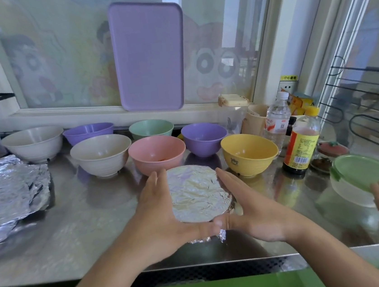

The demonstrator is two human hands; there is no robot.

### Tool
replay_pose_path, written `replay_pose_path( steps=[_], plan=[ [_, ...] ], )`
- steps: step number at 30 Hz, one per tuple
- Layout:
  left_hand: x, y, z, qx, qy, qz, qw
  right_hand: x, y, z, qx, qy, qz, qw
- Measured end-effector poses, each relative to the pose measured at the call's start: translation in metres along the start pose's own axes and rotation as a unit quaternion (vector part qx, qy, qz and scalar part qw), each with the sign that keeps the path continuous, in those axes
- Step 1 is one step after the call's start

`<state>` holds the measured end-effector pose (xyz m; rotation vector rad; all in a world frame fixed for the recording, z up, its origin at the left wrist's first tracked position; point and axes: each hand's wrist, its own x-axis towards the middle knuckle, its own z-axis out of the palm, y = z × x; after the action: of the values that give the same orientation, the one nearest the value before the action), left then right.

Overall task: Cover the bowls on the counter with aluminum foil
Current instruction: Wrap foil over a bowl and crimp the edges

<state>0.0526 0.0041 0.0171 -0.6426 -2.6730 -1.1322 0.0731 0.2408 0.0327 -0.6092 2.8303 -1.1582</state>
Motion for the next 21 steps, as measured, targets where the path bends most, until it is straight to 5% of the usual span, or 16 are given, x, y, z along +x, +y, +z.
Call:
replay_pose_path(
  steps=[8, 15, 21],
  plan=[
    [0.003, -0.015, 0.005, -0.021, 0.036, 0.019, 0.999, -0.003, 0.016, 0.005, -0.057, -0.025, 0.036, 0.997],
    [0.005, -0.024, -0.012, -0.067, -0.059, -0.009, 0.996, 0.006, 0.013, -0.007, 0.088, 0.045, 0.052, 0.994],
    [-0.006, -0.003, 0.005, -0.015, 0.042, 0.003, 0.999, 0.012, 0.018, 0.010, 0.088, 0.009, 0.065, 0.994]
  ],
)
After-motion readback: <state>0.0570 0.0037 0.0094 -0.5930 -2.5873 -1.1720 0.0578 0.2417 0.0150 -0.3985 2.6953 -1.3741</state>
